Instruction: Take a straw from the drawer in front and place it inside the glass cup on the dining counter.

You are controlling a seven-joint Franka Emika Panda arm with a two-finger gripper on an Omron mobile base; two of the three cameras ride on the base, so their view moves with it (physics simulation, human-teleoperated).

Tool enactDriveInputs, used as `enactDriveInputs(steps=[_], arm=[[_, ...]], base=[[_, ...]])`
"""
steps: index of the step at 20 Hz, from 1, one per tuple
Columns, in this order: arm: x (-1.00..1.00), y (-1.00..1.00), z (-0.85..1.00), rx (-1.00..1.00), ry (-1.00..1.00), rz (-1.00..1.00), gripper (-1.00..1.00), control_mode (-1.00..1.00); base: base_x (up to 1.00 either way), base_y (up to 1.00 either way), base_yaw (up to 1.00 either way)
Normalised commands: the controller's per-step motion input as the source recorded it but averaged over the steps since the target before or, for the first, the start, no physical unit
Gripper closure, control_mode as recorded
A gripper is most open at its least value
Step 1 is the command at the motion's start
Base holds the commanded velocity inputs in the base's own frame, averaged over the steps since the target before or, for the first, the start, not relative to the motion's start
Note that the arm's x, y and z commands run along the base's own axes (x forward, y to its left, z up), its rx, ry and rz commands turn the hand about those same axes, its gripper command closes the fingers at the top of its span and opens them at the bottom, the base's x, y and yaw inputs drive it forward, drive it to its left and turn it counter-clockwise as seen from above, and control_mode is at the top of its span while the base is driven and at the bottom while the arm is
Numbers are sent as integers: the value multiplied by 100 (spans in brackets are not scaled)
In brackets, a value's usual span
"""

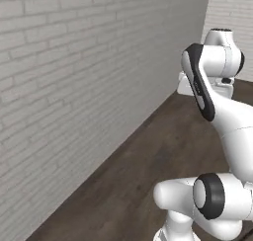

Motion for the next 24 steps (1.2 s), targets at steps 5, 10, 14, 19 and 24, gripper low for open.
enactDriveInputs(steps=[5, 10, 14, 19, 24], arm=[[0, 0, 0, 0, 0, 0, 100, 100], [0, 0, 0, 0, 0, 0, 100, 100], [0, 0, 0, 0, 0, 0, 100, 100], [0, 0, 0, 0, 0, 0, 100, 100], [0, 0, 0, 0, 0, 0, 100, 100]], base=[[92, 0, -50], [87, 0, -52], [81, 4, -54], [77, 3, -55], [74, 8, -55]])
